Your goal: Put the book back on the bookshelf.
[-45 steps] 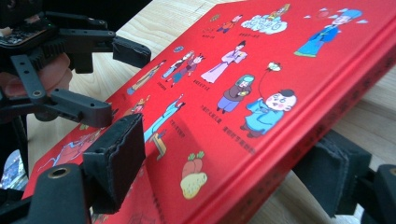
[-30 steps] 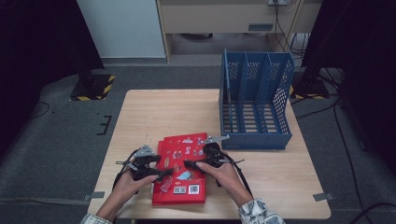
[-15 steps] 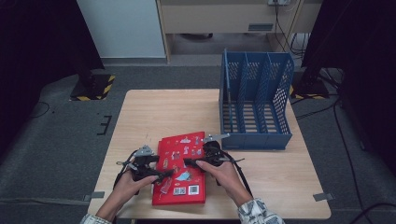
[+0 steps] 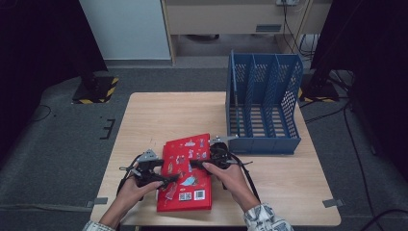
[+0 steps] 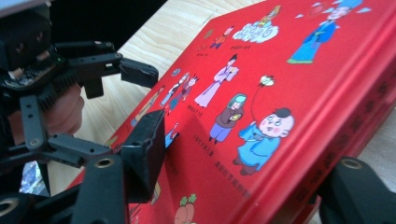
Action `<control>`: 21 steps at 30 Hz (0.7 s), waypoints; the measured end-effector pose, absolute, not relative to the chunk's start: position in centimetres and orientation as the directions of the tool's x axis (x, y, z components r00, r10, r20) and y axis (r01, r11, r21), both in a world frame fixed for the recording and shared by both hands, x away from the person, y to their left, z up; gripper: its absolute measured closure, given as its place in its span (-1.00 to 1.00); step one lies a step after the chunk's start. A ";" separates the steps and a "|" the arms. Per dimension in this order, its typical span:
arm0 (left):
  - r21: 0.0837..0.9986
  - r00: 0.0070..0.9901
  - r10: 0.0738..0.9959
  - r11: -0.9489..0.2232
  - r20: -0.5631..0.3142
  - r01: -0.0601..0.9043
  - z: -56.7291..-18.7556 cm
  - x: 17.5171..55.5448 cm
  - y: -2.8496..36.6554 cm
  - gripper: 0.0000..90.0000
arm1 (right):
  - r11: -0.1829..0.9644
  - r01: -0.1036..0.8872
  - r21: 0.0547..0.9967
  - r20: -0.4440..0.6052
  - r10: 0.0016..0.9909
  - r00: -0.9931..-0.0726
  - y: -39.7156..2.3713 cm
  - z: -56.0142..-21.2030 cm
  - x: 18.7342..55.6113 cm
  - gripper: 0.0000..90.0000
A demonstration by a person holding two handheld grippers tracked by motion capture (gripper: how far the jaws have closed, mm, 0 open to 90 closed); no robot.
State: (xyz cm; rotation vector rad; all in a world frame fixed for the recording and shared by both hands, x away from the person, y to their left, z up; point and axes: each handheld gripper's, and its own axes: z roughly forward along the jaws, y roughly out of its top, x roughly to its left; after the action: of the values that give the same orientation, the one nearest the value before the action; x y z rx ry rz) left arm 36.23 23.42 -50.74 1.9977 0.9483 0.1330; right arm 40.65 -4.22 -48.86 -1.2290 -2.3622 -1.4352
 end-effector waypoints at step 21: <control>0.789 0.680 0.690 -0.264 -0.248 0.555 -50.3 36.3 23.9 -1.00 | 0.181 0.697 0.694 0.511 0.558 -0.654 -4.2 -47.6 41.3 0.18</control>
State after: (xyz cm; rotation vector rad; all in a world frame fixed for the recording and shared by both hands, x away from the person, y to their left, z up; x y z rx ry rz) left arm 36.26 23.85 -50.33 1.9464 0.9665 0.1791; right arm 41.28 -4.24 -47.63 -1.2324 -2.3012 -1.4784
